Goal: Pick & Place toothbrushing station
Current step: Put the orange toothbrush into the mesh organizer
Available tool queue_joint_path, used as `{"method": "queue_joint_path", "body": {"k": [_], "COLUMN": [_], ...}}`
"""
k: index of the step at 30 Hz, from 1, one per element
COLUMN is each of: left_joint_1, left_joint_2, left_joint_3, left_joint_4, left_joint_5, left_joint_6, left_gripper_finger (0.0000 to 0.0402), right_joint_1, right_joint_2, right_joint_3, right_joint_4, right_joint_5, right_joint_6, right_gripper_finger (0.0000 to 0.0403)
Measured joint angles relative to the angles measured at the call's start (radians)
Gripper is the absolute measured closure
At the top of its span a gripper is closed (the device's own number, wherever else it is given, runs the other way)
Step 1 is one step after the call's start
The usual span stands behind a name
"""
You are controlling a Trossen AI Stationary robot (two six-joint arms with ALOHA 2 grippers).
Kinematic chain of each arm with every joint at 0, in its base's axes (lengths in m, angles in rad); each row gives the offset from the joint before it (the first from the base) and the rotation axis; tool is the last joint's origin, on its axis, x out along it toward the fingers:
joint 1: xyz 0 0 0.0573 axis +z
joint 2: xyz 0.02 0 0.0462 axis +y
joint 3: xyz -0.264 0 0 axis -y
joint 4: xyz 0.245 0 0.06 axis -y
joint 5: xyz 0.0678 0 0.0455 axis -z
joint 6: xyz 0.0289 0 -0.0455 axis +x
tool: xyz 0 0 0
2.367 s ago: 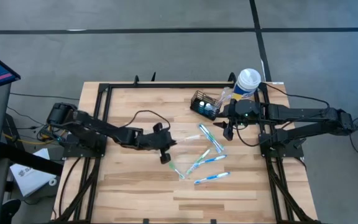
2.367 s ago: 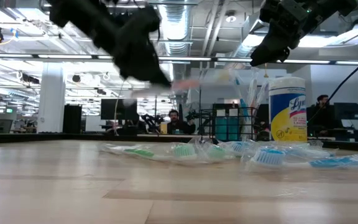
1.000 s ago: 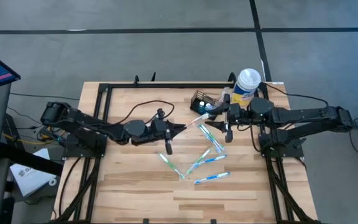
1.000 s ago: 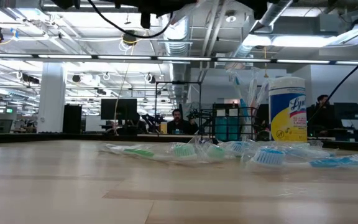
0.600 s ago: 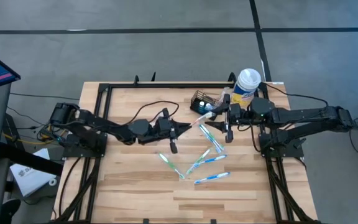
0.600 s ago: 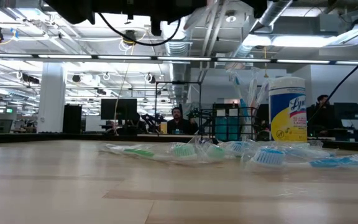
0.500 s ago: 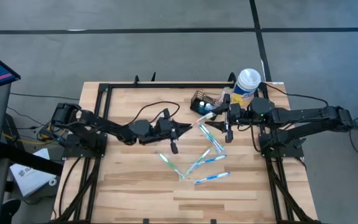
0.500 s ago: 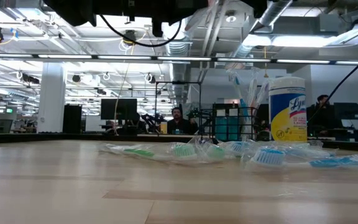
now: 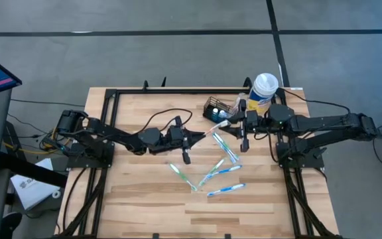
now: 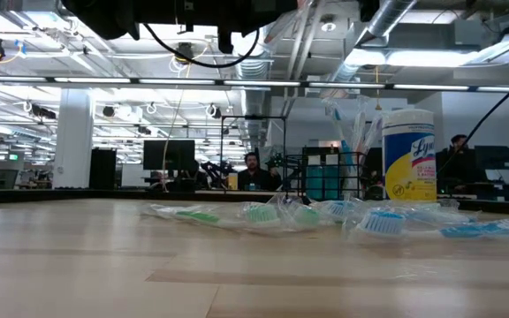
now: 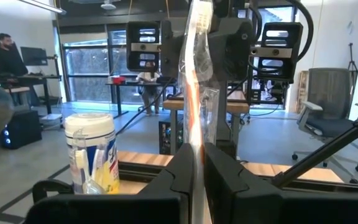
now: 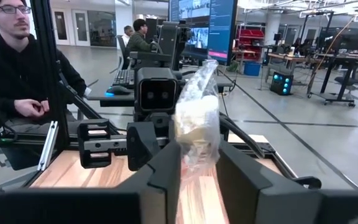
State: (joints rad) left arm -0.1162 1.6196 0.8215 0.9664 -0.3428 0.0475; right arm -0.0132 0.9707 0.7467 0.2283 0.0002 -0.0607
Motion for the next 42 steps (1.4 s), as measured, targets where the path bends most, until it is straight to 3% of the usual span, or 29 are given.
{"method": "queue_joint_path", "body": {"k": [8, 26, 42], "left_joint_1": [0.0, 0.006, 0.003], "left_joint_2": [0.0, -0.011, -0.031], "left_joint_3": [0.0, 0.0, 0.0], "left_joint_4": [0.001, 0.005, -0.001], "left_joint_5": [0.001, -0.006, -0.005], "left_joint_6": [0.0, 0.0, 0.0], "left_gripper_finger": [0.0391, 0.0324, 0.0321], "right_joint_1": [0.0, 0.0, -0.097], "right_joint_2": [0.0, 0.0, -0.079], "right_joint_3": [0.0, 0.0, 0.0], "right_joint_4": [-0.001, -0.011, -0.206], "right_joint_5": [-0.011, -0.009, 0.01], "right_joint_6": [-0.026, -0.026, 0.035], "right_gripper_finger": [0.0395, 0.0403, 0.0403]}}
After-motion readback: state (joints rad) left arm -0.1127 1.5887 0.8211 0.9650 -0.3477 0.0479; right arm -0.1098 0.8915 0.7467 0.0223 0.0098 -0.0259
